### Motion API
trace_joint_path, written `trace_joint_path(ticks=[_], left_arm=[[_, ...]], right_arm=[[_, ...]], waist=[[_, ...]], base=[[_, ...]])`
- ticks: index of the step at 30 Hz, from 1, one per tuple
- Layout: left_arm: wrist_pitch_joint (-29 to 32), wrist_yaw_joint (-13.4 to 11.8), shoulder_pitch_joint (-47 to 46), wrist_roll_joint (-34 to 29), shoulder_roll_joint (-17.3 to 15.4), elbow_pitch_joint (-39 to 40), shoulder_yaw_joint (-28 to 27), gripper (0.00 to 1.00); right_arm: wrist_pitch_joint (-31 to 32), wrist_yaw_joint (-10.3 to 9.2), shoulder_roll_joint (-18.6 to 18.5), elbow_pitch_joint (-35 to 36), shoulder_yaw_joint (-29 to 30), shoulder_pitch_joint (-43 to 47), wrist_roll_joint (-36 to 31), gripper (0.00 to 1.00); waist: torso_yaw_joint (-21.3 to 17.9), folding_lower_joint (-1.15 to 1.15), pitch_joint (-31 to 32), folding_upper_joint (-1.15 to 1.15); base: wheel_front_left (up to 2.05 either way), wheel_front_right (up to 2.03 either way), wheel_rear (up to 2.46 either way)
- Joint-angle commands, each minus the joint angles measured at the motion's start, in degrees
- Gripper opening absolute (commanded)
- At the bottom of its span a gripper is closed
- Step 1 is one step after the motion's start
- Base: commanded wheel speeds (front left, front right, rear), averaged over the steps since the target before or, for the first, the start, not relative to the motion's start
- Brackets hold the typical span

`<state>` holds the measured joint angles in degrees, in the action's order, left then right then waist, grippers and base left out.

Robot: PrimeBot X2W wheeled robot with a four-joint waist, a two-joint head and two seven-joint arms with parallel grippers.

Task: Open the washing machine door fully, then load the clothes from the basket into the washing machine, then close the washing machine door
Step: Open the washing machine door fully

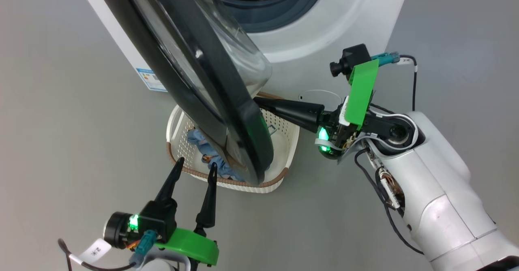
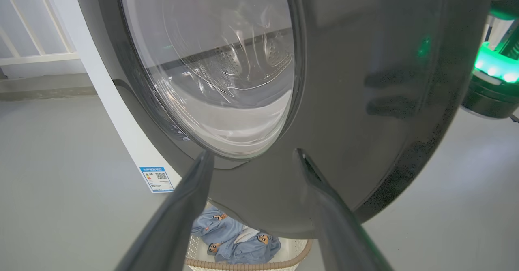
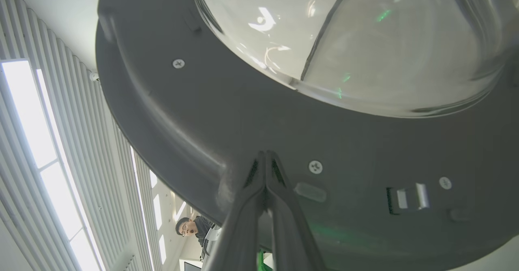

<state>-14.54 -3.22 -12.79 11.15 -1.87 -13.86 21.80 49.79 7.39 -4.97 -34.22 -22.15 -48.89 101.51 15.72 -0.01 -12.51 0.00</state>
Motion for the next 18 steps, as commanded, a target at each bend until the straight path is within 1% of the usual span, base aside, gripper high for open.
trace_joint_path(ticks=[1, 10, 18], left_arm=[[-0.5, 0.3, 0.1, -0.9, -1.0, 0.9, -2.1, 1.0], [-0.5, 1.1, 1.5, -1.1, -1.0, 0.4, -2.2, 1.0], [-0.5, 1.3, 1.9, -1.3, -1.0, 0.3, -2.9, 1.0]], right_arm=[[-0.3, 0.1, 2.1, 2.0, -1.3, 1.0, 0.9, 0.0], [-2.3, 0.1, 2.1, 2.1, -5.5, 2.3, 4.1, 0.0], [-3.7, 0.1, 2.1, 1.9, -7.0, 2.2, 5.5, 0.0]], waist=[[0.3, 0.01, 1.0, 0.0], [0.7, 0.01, 3.0, 0.0], [0.5, 0.01, 3.3, 0.0]], base=[[0.0, 0.0, 0.0], [0.0, 0.0, 0.0], [0.0, 0.0, 0.0]])
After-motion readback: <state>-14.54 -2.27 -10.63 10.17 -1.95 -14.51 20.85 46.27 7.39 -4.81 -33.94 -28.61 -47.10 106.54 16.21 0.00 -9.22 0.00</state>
